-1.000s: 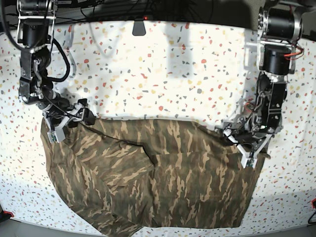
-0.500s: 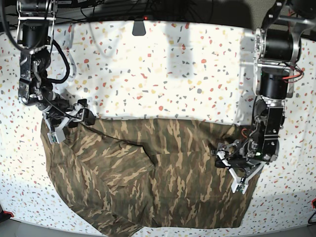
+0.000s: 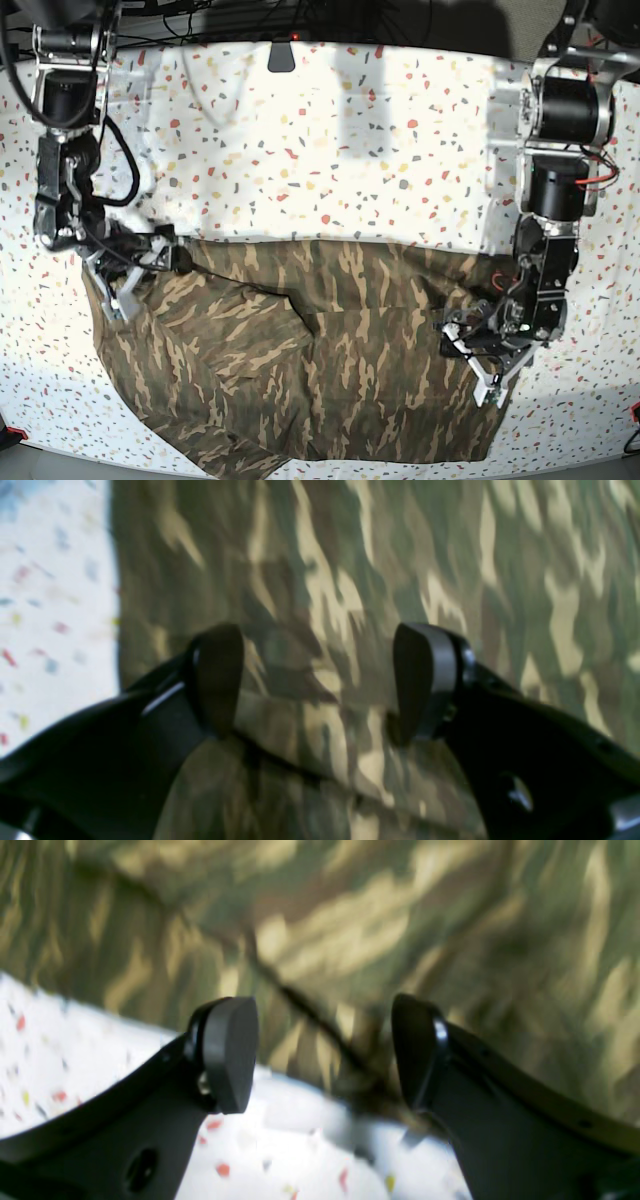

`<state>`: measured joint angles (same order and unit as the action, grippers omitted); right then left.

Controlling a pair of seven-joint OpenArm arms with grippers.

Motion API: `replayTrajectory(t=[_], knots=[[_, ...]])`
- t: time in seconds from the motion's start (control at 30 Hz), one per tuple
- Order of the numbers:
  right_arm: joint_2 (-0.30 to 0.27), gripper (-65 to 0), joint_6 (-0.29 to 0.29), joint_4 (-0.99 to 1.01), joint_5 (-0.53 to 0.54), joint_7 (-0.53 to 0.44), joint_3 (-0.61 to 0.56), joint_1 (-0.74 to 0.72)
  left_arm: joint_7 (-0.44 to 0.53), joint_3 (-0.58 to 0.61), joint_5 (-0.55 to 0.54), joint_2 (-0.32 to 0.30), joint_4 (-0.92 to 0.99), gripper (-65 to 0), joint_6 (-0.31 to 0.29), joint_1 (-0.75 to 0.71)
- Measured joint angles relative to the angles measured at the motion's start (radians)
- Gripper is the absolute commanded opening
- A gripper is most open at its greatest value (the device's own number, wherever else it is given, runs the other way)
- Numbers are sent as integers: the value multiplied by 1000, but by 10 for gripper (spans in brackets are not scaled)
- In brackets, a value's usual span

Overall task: Fold the T-shirt properly
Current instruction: 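Move the left gripper along the fold toward the hem and regrasp, then grip the folded edge with both grippers and lift it slightly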

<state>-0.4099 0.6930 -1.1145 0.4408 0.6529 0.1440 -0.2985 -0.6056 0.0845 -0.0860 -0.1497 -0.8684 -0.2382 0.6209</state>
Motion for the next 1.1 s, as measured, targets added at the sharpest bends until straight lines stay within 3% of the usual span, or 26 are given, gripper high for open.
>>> replayTrajectory(t=[0.23, 0.4, 0.6, 0.8, 1.1], knots=[[0, -234, 0, 0, -1, -6, 0, -68, 71, 0, 3, 0, 44, -204, -1, 14], [0, -234, 0, 0, -53, -5, 0, -73, 109, 0, -12, 6, 191, -204, -1, 35], [48, -234, 0, 34, -106, -10, 1, -76, 137, 0, -28, 6, 269, -204, 1, 64], [102, -234, 4, 202, -196, -166, 1, -76, 162, 0, -24, 6, 269, -204, -3, 22], [100, -234, 3, 225, -204, -163, 4, -86, 159, 0, -46, 6, 266, -204, -1, 11]])
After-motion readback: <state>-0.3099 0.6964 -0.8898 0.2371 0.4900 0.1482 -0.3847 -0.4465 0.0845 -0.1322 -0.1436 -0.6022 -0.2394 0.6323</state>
